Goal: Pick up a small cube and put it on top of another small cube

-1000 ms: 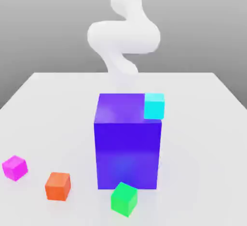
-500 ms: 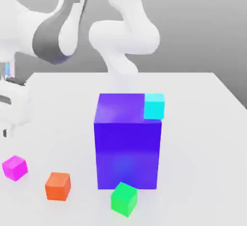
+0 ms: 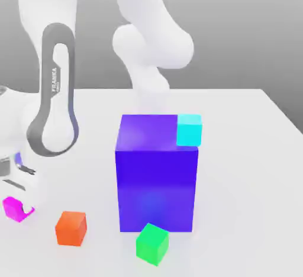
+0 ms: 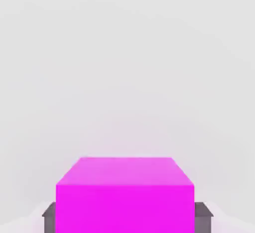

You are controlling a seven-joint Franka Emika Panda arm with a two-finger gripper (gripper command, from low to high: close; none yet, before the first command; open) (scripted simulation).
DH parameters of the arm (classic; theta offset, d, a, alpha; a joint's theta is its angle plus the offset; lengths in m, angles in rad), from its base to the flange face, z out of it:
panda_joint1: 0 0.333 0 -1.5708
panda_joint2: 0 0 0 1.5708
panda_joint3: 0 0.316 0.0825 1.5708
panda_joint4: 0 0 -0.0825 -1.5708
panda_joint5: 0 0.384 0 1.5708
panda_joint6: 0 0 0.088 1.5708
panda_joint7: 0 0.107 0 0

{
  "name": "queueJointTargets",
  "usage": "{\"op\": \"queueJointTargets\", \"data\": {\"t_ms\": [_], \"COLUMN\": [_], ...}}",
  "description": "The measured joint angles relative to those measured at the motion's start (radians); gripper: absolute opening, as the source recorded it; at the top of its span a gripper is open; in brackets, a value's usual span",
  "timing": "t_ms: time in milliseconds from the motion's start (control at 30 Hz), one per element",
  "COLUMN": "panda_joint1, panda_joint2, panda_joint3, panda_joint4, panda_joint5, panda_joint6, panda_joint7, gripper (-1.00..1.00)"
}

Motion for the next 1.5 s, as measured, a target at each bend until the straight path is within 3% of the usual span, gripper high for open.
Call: {"op": "queueJointTargets", "data": {"t_ms": [233, 333, 833, 1500], "panda_joint1": [0.043, 0.015, 0.161, 0.485], "panda_joint2": [-0.162, -0.168, 0.001, 0.148], "panda_joint3": [-0.064, -0.063, 0.186, 0.528], "panda_joint4": [-0.036, -0.032, 0.2, 0.371], "panda_joint5": [-0.092, -0.087, -0.39, -0.849], "panda_joint6": [-0.124, -0.154, -0.27, -0.411], "panda_joint7": [0.07, 0.017, -0.574, -1.322], "gripper": [-1.0, -1.0, -1.0, -1.0]}}
